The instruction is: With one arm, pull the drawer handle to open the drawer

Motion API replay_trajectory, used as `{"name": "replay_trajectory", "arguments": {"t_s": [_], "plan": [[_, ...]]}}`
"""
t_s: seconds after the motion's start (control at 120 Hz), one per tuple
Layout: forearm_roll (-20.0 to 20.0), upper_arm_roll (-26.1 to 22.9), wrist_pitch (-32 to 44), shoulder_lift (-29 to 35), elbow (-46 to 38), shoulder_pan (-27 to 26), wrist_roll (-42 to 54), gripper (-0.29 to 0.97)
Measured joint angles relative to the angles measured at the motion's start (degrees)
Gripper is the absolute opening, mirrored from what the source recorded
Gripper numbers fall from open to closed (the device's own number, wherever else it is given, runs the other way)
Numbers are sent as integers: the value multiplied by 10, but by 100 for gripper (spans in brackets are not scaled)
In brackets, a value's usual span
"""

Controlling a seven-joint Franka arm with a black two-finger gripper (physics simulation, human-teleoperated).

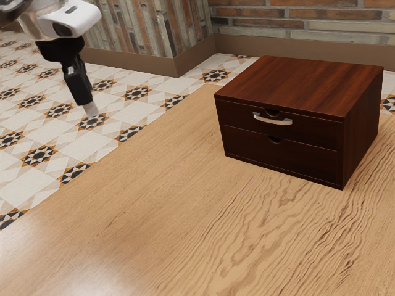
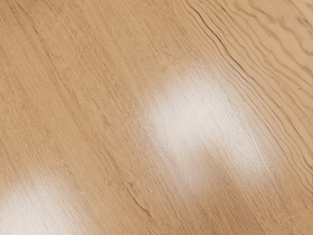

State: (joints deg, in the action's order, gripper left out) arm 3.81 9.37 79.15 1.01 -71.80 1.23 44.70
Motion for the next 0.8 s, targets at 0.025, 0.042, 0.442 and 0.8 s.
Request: {"name": "replay_trajectory", "arguments": {"t_s": [0.025,0.042,0.442,0.8], "plan": [[-1,0,0,-5,0,-1,3,68],[-1,1,0,-8,0,-1,5,68],[-2,-8,-31,61,-81,-65,73,68],[58,-31,252,-9,-176,-159,294,68]]}}
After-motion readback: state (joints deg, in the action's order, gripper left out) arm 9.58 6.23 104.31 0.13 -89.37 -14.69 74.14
